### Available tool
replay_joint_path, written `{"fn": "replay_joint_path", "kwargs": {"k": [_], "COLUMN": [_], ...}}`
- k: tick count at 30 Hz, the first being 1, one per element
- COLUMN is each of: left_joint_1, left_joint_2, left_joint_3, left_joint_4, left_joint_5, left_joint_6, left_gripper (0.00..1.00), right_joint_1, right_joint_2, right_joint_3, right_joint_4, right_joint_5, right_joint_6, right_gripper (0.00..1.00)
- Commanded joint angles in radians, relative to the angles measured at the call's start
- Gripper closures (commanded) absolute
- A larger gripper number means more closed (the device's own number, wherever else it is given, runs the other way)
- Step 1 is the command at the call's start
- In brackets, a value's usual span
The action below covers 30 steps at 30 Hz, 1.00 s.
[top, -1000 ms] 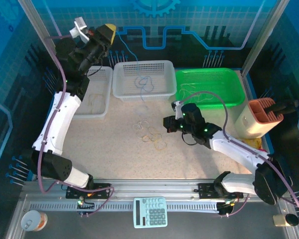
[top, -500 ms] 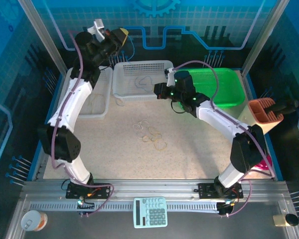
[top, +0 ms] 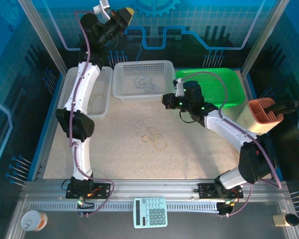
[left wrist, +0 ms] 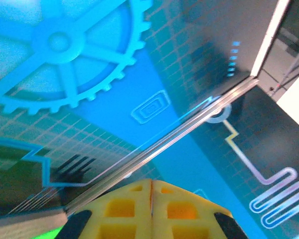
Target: Untangle the cables
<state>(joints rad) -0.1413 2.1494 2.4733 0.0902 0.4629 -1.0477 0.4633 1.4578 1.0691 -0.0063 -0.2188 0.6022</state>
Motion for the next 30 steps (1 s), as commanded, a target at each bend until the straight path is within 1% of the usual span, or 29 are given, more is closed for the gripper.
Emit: {"fn": "replay_joint_path", "kwargs": {"k": [1, 6, 10, 13, 17, 19, 21, 22, 23, 24, 26, 28, 30], "left_joint_1": [-0.004, -0.005, -0.006, -0.007, -0.012, -0.018, -0.027, -0.032, -0.034, -0.038, -0.043, -0.052, -0.063], "left_joint_2": [0.052, 0.080, 0.061, 0.037, 0.011, -0.008, -0.021, -0.027, -0.034, -0.041, -0.049, -0.054, -0.057], "left_joint_3": [0.103, 0.077, -0.086, -0.242, -0.394, -0.439, -0.451, -0.452, -0.449, -0.443, -0.415, -0.369, -0.320], "left_joint_4": [-0.048, -0.047, -0.016, -0.021, -0.118, -0.216, -0.322, -0.371, -0.409, -0.449, -0.523, -0.598, -0.652], "left_joint_5": [0.009, 0.010, 0.018, 0.015, -0.011, -0.051, -0.107, -0.138, -0.166, -0.199, -0.257, -0.310, -0.348], "left_joint_6": [-0.009, -0.011, 0.019, 0.093, 0.235, 0.336, 0.429, 0.473, 0.503, 0.534, 0.591, 0.641, 0.684], "left_gripper": [1.00, 1.00, 1.00, 0.99, 0.91, 0.84, 0.72, 0.66, 0.57, 0.51, 0.42, 0.32, 0.27], "right_joint_1": [-0.011, -0.011, -0.011, -0.010, -0.007, -0.003, 0.004, 0.009, 0.011, 0.014, 0.012, 0.014, 0.018], "right_joint_2": [-0.060, -0.098, -0.125, -0.144, -0.172, -0.187, -0.201, -0.209, -0.216, -0.224, -0.236, -0.248, -0.254], "right_joint_3": [-0.032, -0.059, -0.074, -0.090, -0.107, -0.114, -0.122, -0.127, -0.131, -0.138, -0.147, -0.150, -0.146], "right_joint_4": [0.011, 0.006, -0.003, -0.016, -0.043, -0.067, -0.089, -0.100, -0.107, -0.114, -0.123, -0.130, -0.141], "right_joint_5": [-0.015, -0.019, -0.022, -0.019, -0.013, -0.005, 0.009, 0.018, 0.025, 0.031, 0.036, 0.039, 0.046], "right_joint_6": [0.010, 0.019, 0.016, 0.007, -0.009, -0.023, -0.038, -0.044, -0.049, -0.050, -0.047, -0.044, -0.045], "right_gripper": [1.00, 1.00, 1.00, 1.00, 1.00, 1.00, 1.00, 0.98, 0.95, 0.90, 0.79, 0.66, 0.55]}}
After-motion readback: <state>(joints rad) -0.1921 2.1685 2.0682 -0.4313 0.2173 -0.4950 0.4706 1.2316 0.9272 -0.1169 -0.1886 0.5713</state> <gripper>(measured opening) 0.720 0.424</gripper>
